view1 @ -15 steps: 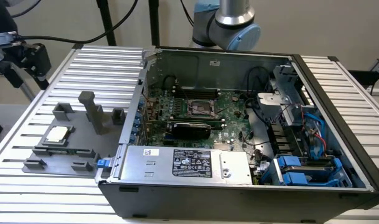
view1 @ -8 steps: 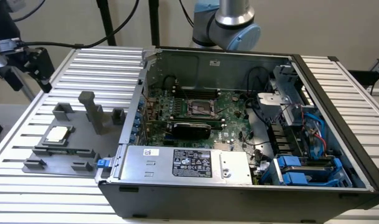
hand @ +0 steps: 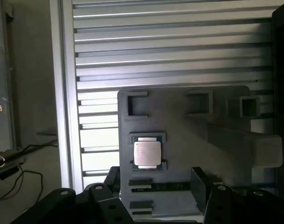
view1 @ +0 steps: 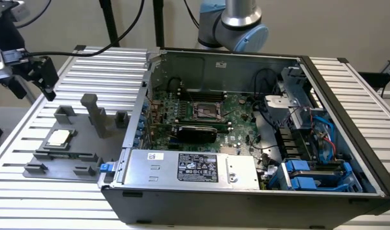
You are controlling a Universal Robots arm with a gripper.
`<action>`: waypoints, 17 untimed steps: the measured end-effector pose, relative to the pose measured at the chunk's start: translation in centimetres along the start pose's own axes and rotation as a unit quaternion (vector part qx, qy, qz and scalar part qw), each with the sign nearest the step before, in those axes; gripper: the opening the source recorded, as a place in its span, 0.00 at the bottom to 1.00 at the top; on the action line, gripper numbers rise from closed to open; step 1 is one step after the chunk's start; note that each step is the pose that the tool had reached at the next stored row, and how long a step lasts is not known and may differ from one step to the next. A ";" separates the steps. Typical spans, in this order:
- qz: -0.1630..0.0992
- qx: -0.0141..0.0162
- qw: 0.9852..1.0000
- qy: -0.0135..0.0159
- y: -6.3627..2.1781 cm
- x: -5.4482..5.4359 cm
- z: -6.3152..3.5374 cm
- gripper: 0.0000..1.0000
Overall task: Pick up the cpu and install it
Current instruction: 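Pick up the cpu and move it towards the insertion slot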
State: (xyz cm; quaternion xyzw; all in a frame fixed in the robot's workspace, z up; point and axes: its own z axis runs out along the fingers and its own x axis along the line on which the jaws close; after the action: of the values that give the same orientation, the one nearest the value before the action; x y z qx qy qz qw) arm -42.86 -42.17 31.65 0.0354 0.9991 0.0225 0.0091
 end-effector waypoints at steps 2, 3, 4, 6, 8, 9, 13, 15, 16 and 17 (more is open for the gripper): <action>0.000 0.000 1.000 0.000 -0.07 0.0 0.36 0.71; 0.000 0.000 1.000 0.000 -0.10 0.0 0.55 0.71; 0.000 0.000 1.000 0.000 -0.14 0.0 0.72 0.71; 0.000 0.000 1.000 0.000 -0.21 0.0 1.09 0.71; 0.000 0.000 1.000 0.000 -0.28 0.0 1.44 0.71; 0.000 0.000 1.000 0.000 -0.31 0.0 1.62 0.71; 0.000 0.000 1.000 0.000 -0.45 0.0 2.33 0.71; 0.000 0.000 1.000 0.000 -0.54 0.0 2.71 0.71; 0.000 0.000 1.000 0.000 -0.58 0.0 2.89 0.71; 0.000 0.000 1.000 0.000 -0.63 0.0 3.06 0.71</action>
State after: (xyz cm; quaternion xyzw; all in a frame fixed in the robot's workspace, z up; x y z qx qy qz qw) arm -42.85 -42.66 28.57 0.0354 0.9991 0.0225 0.0090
